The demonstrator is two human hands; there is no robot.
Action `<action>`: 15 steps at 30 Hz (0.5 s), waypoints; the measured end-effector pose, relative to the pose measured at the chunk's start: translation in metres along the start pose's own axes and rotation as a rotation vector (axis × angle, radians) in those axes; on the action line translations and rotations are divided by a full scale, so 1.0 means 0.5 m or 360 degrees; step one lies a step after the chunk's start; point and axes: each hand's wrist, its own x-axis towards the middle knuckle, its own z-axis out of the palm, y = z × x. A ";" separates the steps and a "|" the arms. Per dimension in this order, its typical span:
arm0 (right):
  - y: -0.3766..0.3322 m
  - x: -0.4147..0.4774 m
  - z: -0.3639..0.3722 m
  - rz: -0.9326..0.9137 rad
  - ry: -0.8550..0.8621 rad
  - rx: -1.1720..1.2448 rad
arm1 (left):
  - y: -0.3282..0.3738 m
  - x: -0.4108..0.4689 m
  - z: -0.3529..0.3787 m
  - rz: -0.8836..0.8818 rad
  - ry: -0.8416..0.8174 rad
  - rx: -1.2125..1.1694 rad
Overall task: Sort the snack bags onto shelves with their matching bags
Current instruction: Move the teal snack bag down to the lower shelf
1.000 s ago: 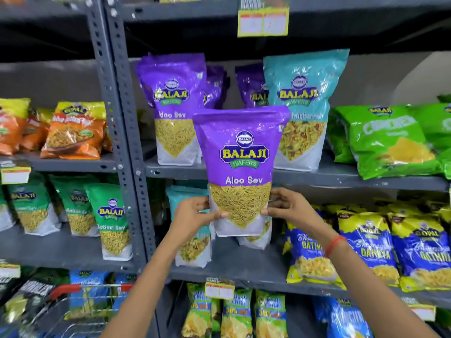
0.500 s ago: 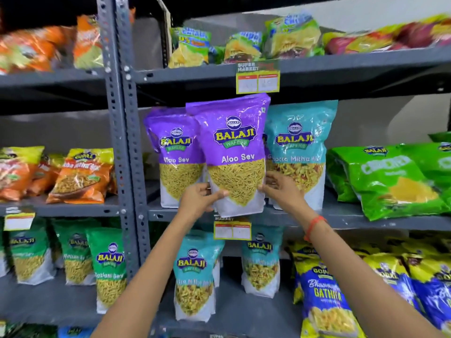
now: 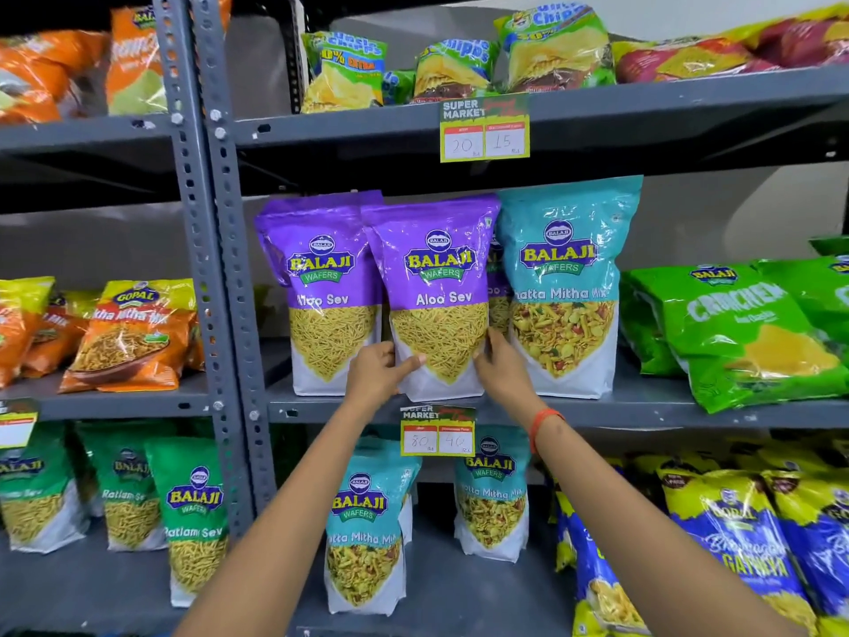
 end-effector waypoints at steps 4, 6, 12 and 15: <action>-0.005 -0.029 -0.004 -0.0219 0.0316 0.0109 | 0.020 -0.040 0.032 0.0328 0.0402 0.0437; -0.012 -0.039 -0.008 -0.0345 0.0536 0.0086 | 0.039 -0.064 0.058 0.0554 0.0577 0.0598; -0.005 -0.041 -0.049 -0.0665 0.1049 -0.0114 | 0.072 -0.072 0.152 0.1194 0.0504 0.0691; 0.043 -0.040 -0.087 -0.0522 0.1090 -0.0194 | 0.076 -0.069 0.215 0.1201 0.0142 0.0642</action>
